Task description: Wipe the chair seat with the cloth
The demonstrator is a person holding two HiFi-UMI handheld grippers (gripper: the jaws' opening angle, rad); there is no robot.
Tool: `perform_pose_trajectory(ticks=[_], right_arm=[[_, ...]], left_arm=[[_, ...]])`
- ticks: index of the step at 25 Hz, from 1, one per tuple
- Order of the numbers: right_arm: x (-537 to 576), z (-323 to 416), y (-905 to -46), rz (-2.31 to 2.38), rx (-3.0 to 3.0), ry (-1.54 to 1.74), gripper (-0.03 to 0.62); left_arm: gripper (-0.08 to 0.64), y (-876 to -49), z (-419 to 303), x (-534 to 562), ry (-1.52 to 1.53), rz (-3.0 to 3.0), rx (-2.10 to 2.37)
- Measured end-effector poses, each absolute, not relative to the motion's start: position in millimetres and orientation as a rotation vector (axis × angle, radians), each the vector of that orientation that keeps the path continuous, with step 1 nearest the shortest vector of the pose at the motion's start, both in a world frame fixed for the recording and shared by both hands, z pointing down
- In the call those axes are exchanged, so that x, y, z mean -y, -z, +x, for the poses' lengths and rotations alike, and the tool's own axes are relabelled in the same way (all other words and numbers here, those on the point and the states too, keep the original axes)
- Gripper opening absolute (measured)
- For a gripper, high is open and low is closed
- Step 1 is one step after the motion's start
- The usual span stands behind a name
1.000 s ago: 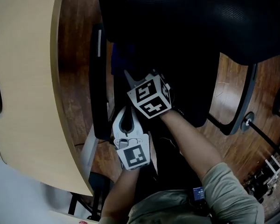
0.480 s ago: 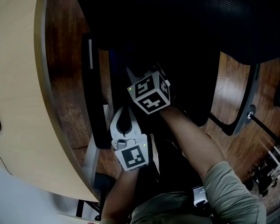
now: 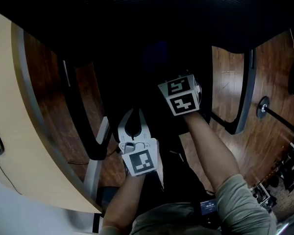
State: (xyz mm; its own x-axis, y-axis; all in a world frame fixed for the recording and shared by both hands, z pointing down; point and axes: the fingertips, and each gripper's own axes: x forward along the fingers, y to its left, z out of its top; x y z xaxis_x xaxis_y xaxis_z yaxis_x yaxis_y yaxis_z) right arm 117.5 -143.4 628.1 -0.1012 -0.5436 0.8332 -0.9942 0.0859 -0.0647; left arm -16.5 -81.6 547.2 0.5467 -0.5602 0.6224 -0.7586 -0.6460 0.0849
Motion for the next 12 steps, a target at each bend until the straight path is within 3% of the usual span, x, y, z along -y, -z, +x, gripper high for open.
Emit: perform_pose_trajectory(ticks=[12], right_arm=[[45.6,268.3,-631.1,1.9,1.345,-1.012,0.112]], left_arm=[[0.005,-550.5,65.1,39.9,-0.832,2.582,0.843]])
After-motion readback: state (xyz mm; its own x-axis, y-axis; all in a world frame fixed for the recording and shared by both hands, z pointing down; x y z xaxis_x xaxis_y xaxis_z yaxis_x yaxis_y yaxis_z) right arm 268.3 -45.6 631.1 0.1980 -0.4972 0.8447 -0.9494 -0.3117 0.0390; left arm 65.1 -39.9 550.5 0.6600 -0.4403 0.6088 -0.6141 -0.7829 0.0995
